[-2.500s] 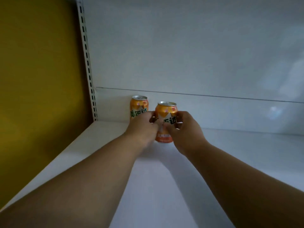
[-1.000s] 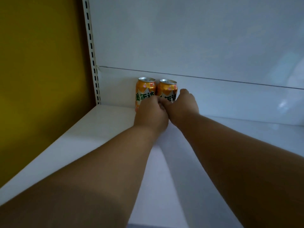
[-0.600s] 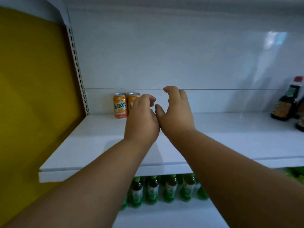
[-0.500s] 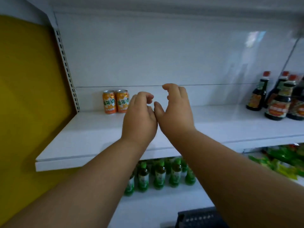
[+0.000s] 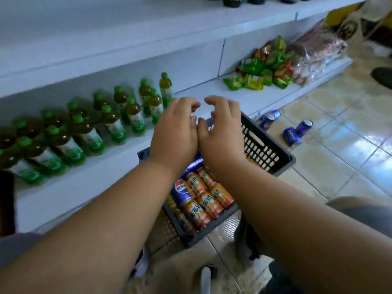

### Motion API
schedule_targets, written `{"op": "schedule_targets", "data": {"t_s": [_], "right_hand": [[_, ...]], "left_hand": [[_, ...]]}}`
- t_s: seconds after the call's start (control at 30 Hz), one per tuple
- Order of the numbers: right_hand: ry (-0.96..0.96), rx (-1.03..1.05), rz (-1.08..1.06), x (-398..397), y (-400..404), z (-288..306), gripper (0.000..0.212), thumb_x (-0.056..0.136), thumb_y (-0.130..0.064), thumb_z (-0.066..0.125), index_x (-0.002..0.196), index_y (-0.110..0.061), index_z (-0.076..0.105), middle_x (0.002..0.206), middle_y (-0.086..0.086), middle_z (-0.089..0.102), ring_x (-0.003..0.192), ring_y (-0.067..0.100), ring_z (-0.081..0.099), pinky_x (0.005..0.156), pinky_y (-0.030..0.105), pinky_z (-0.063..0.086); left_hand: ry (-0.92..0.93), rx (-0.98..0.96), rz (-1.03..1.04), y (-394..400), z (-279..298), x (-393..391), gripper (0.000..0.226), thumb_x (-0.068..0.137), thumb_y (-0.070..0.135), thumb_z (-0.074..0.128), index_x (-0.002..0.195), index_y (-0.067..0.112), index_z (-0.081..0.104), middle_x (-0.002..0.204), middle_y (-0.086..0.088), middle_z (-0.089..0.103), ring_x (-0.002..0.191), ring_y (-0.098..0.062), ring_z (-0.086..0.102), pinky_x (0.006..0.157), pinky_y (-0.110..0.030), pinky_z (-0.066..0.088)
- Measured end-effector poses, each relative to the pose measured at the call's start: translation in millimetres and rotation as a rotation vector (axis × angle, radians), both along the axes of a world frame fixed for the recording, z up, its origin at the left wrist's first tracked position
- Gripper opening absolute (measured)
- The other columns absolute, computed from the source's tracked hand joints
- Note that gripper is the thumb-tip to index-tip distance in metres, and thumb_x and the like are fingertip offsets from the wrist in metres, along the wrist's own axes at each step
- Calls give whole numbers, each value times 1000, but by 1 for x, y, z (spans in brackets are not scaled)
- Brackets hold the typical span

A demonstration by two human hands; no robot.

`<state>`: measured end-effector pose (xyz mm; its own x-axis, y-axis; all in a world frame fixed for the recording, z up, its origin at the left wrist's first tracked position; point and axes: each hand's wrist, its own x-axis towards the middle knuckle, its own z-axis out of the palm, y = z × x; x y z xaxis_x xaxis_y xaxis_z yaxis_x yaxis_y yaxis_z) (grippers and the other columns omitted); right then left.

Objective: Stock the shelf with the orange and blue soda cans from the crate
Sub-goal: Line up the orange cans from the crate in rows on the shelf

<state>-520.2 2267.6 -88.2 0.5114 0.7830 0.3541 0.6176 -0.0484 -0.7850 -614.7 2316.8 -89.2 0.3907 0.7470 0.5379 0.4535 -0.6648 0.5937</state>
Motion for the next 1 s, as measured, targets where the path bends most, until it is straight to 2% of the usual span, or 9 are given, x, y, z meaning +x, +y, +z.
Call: {"op": "schedule_targets", "data": {"t_s": [0.1, 0.23, 0.37, 0.5, 0.57, 0.73, 0.83, 0.9, 1.0], "right_hand": [[35, -137, -51, 17, -4, -54, 39, 90, -14, 61, 128, -22, 54, 131, -1, 43, 112, 15, 53, 96, 32, 48], [67, -277, -56, 32, 5, -110, 41, 92, -14, 61, 131, -21, 53, 135, -1, 42, 118, 9, 45, 92, 18, 37], [89, -344, -90, 48, 28, -159, 39, 92, -16, 61, 130, -22, 53, 134, -2, 43, 121, 13, 49, 97, 29, 47], [94, -443, -94, 64, 49, -200, 40, 92, -18, 61, 131, -25, 52, 134, -3, 44, 121, 14, 48, 93, 28, 46], [67, -545, -52, 73, 61, -220, 42, 92, -22, 61, 132, -28, 50, 134, 1, 45, 122, 19, 47, 91, 32, 47], [-205, -1061, 179, 103, 90, -278, 66, 95, -34, 57, 152, -36, 25, 155, 9, 29, 141, 35, 27, 109, 50, 34], [-422, -1222, 313, 119, 108, -305, 85, 90, -29, 63, 157, -36, 10, 164, 6, 13, 148, 37, 14, 115, 53, 27], [-615, -1259, 422, 127, 119, -316, 90, 86, -32, 70, 157, -32, 14, 164, 7, 14, 148, 36, 13, 115, 51, 27], [-777, -1212, 457, 127, 130, -324, 82, 80, -33, 76, 148, -25, 32, 151, 11, 34, 138, 35, 30, 107, 47, 36]], "left_hand": [[64, -127, -57, 1, -60, 19, 26, 92, 7, 50, 115, 7, 59, 114, -12, 57, 104, -27, 55, 86, -36, 43], [161, -288, -85, 14, -121, 35, 25, 95, 8, 49, 119, 9, 58, 116, -9, 56, 104, -23, 54, 84, -27, 39], [213, -360, -122, 39, -166, 52, 25, 94, 9, 48, 117, 8, 59, 114, -11, 57, 101, -27, 56, 86, -41, 47], [249, -466, -85, 58, -204, 66, 24, 95, 10, 50, 118, 11, 58, 115, -6, 58, 100, -21, 55, 81, -33, 44], [269, -577, -44, 66, -224, 71, 27, 95, 9, 50, 121, 14, 55, 114, -3, 58, 97, -15, 53, 79, -27, 40], [424, -811, 40, 77, -276, 80, 32, 92, 12, 56, 124, 18, 51, 116, -2, 59, 103, -24, 58, 84, -39, 48], [520, -909, 13, 78, -296, 82, 41, 89, 10, 55, 128, 19, 49, 126, -5, 56, 110, -26, 57, 91, -41, 49], [537, -947, -14, 78, -304, 80, 43, 87, 9, 54, 128, 19, 48, 128, -5, 56, 112, -26, 56, 92, -42, 49], [508, -1009, -8, 79, -309, 76, 42, 88, 9, 53, 129, 20, 47, 126, -2, 56, 108, -23, 57, 90, -39, 50]]}}
